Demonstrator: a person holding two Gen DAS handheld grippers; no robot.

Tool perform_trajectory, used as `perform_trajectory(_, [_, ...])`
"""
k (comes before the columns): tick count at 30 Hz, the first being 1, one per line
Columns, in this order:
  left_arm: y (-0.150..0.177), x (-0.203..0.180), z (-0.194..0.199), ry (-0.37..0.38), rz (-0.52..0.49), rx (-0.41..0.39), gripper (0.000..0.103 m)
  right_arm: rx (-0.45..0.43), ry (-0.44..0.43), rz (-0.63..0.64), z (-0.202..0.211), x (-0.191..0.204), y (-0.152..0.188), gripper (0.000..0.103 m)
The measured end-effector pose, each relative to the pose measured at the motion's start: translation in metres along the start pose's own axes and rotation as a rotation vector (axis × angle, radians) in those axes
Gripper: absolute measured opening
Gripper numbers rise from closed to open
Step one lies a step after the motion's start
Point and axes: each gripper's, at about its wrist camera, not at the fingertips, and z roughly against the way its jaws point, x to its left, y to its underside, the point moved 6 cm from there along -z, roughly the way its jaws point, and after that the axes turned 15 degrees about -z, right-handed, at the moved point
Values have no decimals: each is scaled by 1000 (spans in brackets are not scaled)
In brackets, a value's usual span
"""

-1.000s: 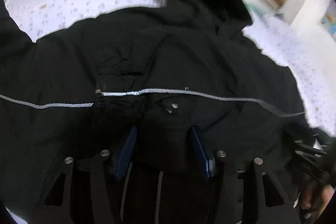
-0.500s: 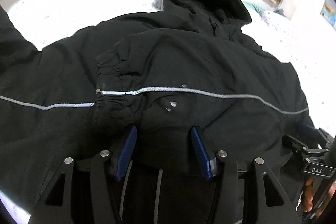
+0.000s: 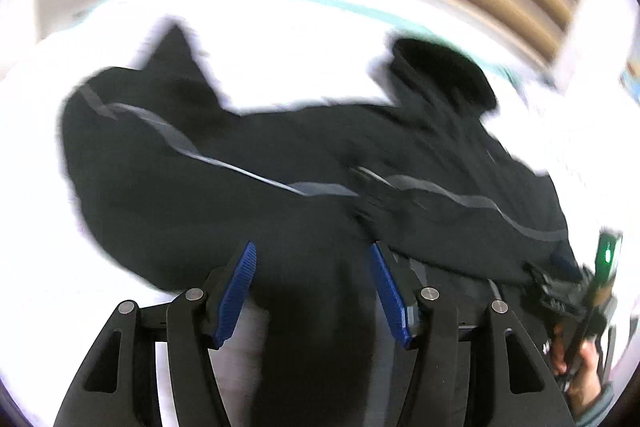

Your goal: Fold large clothes

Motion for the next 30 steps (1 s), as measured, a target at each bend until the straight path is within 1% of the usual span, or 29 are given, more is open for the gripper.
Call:
perform_trajectory(2, [-5, 59, 16, -60, 81, -43, 62, -6, 1, 1, 0, 0, 0, 100])
perform_trajectory(3, [-6, 90, 20, -88, 128, -58, 65, -10, 2, 1, 0, 0, 0, 101])
perform_trajectory(4, [-7, 134, 21, -124, 204, -65, 66, -14, 4, 1, 1, 0, 2, 101])
perform_trajectory(5, [-7, 164, 20, -147, 268, -71, 66, -19, 7, 2, 1, 0, 3, 102])
perform_trajectory(6, [-6, 186, 19, -153, 313, -78, 66, -23, 10, 2, 0, 0, 3, 102])
perform_trajectory(7, [-6, 216, 12, -148, 380, -91, 66, -26, 14, 3, 0, 0, 3, 102])
perform_trajectory(8, [-6, 243, 2, -130, 440, -101, 66, -29, 15, 3, -1, 0, 3, 103])
perform_trajectory(10, [-4, 275, -21, -88, 514, -97, 66, -33, 16, 3, -1, 0, 3, 103])
perform_trajectory(12, [-3, 293, -48, -35, 564, -86, 66, -36, 15, 2, 0, 0, 4, 103])
perform_trajectory(14, [-3, 303, -77, -2, 619, -68, 66, -38, 14, 0, 0, 0, 4, 103])
perform_trajectory(15, [-3, 308, -87, 7, 639, -82, 66, -39, 13, 0, 0, 0, 5, 103])
perform_trajectory(17, [-7, 310, -92, -5, 648, -141, 67, -41, 11, -1, 0, -1, 4, 103])
perform_trajectory(18, [-9, 308, -94, -6, 645, -154, 67, -42, 10, -1, 0, -1, 4, 103])
perform_trajectory(20, [-17, 303, -100, -7, 609, -154, 65, -42, 13, 0, -1, -1, 4, 103])
perform_trajectory(21, [-19, 301, -100, -15, 593, -153, 47, -43, 14, 1, -1, 0, 4, 103])
perform_trajectory(22, [-23, 295, -98, -30, 560, -155, 35, -43, 15, 2, -1, 0, 3, 103])
perform_trajectory(23, [-25, 294, -96, -33, 547, -161, 27, -43, 14, 2, -1, 0, 3, 103])
perform_trajectory(24, [-27, 290, -87, -55, 531, -177, 21, -43, 14, 2, -1, 0, 3, 103])
perform_trajectory(26, [-29, 290, -65, -125, 524, -206, 20, -42, 14, 2, -2, 0, 3, 103])
perform_trajectory(27, [-28, 291, -52, -186, 520, -217, 20, -42, 14, 2, -2, 0, 3, 103])
perform_trajectory(28, [-26, 292, -34, -280, 506, -213, 20, -43, 14, 2, -2, 0, 3, 103])
perform_trajectory(30, [-20, 294, -19, -377, 488, -192, 20, -43, 14, 1, -2, 0, 3, 103])
